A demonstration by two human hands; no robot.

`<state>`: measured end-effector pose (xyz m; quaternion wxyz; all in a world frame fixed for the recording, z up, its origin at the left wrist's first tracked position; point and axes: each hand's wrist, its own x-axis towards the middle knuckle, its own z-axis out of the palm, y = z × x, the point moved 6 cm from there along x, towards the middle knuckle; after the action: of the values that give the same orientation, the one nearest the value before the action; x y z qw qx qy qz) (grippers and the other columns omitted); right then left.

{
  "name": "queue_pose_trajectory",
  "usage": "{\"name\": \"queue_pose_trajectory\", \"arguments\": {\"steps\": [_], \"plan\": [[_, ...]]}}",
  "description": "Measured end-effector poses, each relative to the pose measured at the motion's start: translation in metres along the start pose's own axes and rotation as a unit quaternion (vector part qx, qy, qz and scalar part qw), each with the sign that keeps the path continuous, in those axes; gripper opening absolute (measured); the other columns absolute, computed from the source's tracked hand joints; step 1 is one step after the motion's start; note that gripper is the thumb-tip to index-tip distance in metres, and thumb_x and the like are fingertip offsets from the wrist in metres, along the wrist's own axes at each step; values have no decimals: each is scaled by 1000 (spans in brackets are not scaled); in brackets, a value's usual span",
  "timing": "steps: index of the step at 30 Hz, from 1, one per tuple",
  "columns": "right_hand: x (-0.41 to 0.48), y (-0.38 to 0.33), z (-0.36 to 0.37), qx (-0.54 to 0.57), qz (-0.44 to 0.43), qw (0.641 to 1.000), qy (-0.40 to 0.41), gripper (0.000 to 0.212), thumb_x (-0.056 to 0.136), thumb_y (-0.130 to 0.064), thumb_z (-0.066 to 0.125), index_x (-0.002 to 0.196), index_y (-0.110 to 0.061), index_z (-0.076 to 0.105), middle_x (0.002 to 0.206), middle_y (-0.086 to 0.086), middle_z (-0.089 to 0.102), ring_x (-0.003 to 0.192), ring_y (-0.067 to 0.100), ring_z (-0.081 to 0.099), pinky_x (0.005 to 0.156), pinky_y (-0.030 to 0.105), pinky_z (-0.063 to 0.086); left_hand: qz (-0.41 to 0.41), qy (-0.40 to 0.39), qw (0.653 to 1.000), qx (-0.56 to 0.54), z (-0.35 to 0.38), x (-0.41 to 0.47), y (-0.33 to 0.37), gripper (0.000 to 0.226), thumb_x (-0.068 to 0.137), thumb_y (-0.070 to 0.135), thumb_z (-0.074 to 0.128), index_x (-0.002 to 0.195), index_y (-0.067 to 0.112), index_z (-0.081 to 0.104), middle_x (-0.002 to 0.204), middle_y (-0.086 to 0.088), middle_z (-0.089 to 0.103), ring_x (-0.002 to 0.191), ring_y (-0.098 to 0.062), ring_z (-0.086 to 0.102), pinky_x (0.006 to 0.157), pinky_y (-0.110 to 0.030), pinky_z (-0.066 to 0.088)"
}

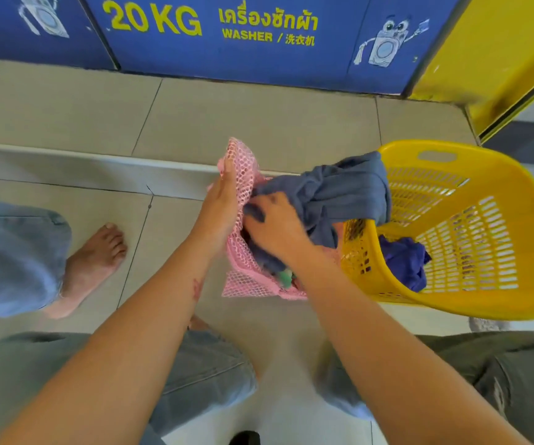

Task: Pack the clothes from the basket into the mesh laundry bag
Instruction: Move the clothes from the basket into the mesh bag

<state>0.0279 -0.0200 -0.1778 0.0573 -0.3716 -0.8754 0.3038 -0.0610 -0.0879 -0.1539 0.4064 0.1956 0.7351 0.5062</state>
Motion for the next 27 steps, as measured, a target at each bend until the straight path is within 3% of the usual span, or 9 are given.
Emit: {"name": "queue_pose_trajectory", "arguments": {"steps": [3, 7, 13, 17, 19, 21, 23, 25, 27], "plan": [[-3, -1, 54, -81, -140, 984, -76, 47, 86, -24, 32, 102, -2, 70, 116, 18, 67, 117, 33, 52, 78, 46, 55, 40, -39, 998, 27, 15, -10, 17, 64, 95, 66, 18, 150, 35, 29, 156, 9, 33, 142, -11, 31, 114, -27, 20], [8, 48, 80, -197, 13, 955, -220, 50, 99, -38, 37, 149, -30, 32, 159, -3, 19, 144, 35, 14, 109, 52, 35, 64, -61, 995, 38, 26, -15, 20, 58, 99, 57, 19, 152, 34, 21, 155, 15, 28, 133, 5, 24, 106, -18, 19], [31, 22, 46, -149, 21, 967, -204, 40, 98, -28, 44, 136, -21, 48, 148, 10, 41, 130, 34, 42, 99, 46, 43, 77, -36, 994, 62, 10, -12, 21, 55, 101, 54, 18, 152, 35, 21, 155, 15, 30, 135, 2, 26, 104, -17, 19], [24, 11, -56, -125, 35, 991, -11, 41, 93, -26, 50, 134, -24, 48, 128, 11, 57, 115, 36, 53, 77, 39, 44, 72, -24, 996, 50, -2, -10, 12, 55, 101, 53, 22, 152, 31, 27, 152, 12, 35, 137, -3, 30, 106, -18, 21], [12, 24, -109, -199, 81, 971, 102, 64, 87, -36, 63, 143, -29, 35, 146, 10, 41, 131, 36, 37, 93, 47, 39, 69, -17, 996, 60, -3, -9, 8, 57, 100, 54, 22, 152, 29, 28, 155, 7, 34, 142, -10, 29, 107, -21, 20], [1, 54, -135, -226, 190, 948, 117, 99, 79, -49, 72, 153, -31, 9, 161, 10, 9, 144, 37, 19, 106, 55, 30, 62, -9, 996, 69, -4, -10, 6, 58, 99, 57, 23, 151, 31, 28, 156, 4, 33, 143, -14, 29, 110, -25, 20], [-11, 83, -141, -184, 278, 938, 95, 120, 74, -55, 76, 154, -28, -10, 162, 14, 3, 142, 40, 26, 105, 57, 33, 60, -6, 995, 80, -4, -11, 5, 60, 97, 61, 23, 151, 33, 29, 156, 3, 34, 144, -18, 30, 116, -34, 22], [-20, 101, -136, -142, 315, 936, 66, 114, 79, -53, 72, 154, -23, -8, 154, 17, 26, 132, 41, 43, 97, 52, 42, 61, -5, 994, 95, -3, -12, 6, 61, 97, 62, 22, 150, 33, 29, 156, 2, 34, 144, -19, 30, 118, -38, 23], [-24, 102, -137, -153, 297, 940, 69, 80, 89, -48, 62, 148, -15, 20, 142, 17, 43, 125, 40, 50, 92, 48, 45, 61, -4, 993, 101, -3, -12, 7, 62, 97, 63, 21, 150, 34, 29, 156, 3, 34, 144, -19, 30, 118, -40, 23]]}}
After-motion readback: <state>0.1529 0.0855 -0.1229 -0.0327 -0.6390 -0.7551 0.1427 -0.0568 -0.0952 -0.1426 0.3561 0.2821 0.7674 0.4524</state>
